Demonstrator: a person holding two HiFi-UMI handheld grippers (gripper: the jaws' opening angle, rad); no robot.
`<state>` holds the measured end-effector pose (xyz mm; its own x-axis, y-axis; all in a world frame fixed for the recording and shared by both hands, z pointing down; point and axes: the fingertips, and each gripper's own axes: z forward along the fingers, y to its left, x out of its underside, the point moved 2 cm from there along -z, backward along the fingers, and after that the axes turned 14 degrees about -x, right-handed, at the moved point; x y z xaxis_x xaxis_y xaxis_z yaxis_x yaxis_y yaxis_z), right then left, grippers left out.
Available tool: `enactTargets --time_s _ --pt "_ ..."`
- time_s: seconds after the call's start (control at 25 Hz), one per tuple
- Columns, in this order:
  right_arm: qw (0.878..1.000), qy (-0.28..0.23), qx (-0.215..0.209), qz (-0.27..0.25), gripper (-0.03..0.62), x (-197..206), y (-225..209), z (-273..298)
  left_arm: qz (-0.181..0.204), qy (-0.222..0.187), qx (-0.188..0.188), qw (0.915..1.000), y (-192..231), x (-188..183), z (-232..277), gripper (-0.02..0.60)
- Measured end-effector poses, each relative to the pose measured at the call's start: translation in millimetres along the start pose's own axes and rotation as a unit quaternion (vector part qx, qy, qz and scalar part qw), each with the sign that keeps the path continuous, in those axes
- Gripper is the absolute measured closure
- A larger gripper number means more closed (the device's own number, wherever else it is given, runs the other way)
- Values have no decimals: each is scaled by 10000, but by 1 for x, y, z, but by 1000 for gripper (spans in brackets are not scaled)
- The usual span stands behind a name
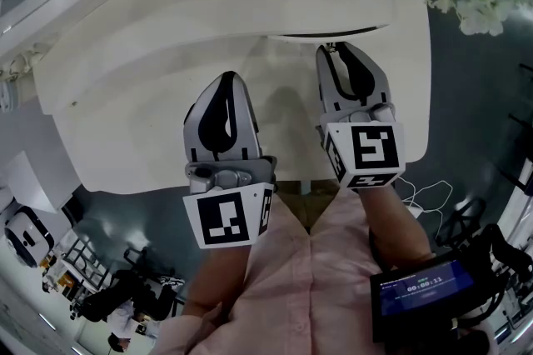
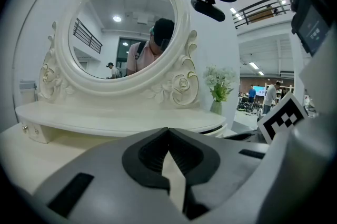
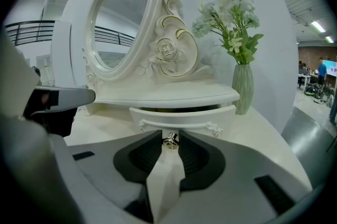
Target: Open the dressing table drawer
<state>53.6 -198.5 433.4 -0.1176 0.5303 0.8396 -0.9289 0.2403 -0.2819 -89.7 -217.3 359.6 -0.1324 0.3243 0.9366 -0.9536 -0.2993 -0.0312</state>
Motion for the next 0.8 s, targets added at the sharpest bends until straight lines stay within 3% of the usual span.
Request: enactTargets --time_s 0.8 --pt "10000 -8 -5 -22 487 4 8 -8 8 -42 15 10000 1 0 -11 560"
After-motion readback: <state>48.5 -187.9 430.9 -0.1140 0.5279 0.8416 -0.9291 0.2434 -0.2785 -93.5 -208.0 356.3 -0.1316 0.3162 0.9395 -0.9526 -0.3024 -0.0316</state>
